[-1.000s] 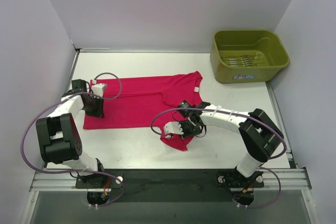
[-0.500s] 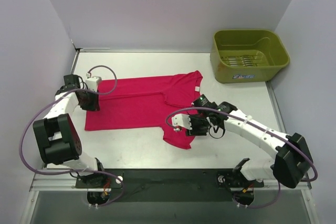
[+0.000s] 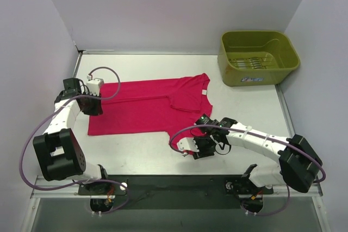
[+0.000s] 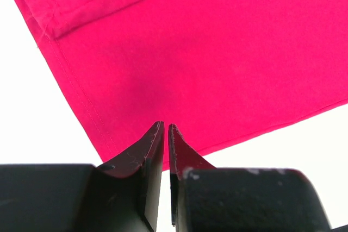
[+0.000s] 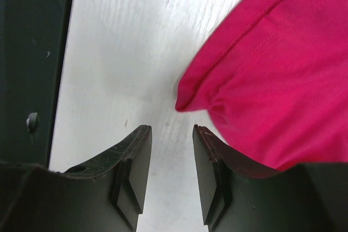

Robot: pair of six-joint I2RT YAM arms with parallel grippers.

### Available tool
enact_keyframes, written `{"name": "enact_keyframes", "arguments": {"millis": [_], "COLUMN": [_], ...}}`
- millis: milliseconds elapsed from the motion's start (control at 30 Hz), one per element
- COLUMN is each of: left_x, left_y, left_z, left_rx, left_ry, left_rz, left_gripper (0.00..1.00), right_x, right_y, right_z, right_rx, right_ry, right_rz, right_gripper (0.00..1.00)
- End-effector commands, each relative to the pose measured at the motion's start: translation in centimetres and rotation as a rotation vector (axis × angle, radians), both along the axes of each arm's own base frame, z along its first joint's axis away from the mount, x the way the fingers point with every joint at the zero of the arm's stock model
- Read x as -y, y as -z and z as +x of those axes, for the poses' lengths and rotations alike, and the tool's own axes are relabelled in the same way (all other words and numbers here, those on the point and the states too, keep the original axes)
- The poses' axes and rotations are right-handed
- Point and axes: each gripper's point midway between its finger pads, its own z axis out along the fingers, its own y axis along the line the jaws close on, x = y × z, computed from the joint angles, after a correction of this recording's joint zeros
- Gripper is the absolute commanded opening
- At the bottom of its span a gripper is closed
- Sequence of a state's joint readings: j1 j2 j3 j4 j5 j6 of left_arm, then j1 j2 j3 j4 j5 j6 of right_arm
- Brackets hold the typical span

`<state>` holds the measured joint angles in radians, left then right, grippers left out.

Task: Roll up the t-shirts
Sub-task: Fold the T-shirt at the center of the board.

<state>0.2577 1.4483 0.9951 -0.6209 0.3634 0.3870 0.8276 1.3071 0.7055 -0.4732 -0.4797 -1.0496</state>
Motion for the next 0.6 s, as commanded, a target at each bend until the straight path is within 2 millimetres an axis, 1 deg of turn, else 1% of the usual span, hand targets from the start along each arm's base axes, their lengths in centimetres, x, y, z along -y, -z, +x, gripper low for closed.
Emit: {"name": "enact_keyframes", "arguments": {"millis": [0, 167, 367, 500, 567], "left_x": [-0.1, -0.6, -1.5, -1.8, -2.1], "left_y": [-0.3, 0.2, 0.8, 1.2, 1.2], "left_z": [-0.9, -1.4, -1.6, -1.6, -1.6], "left_rx": [0.007, -0.008, -0.023, -0.032, -0.03], "left_ry": [-0.015, -0.025, -0.04, -0.038, -0.035], "left_rz": [-0.006, -0.002, -0.002, -0.002, 0.003], "left_gripper": [0.19, 0.19, 0.19, 0.19, 0.19], "right_x": [-1.8, -2.3, -1.9, -1.4, -1.2], "right_y": [0.5, 1.5, 2.6, 2.9, 2.9], "right_z": [0.6, 0.4, 0.8, 0.6, 0.7], "right_rx": [0.058, 0.064, 0.077, 0.079, 0.088], "right_ry": [-0.054, -0.083, -0.086, -0.111, -0.115], "right_rz": [0.046, 0.029, -0.032, -0.049, -0.058], "right_gripper": [0.37, 0.37, 0.36, 0.36, 0.26]}}
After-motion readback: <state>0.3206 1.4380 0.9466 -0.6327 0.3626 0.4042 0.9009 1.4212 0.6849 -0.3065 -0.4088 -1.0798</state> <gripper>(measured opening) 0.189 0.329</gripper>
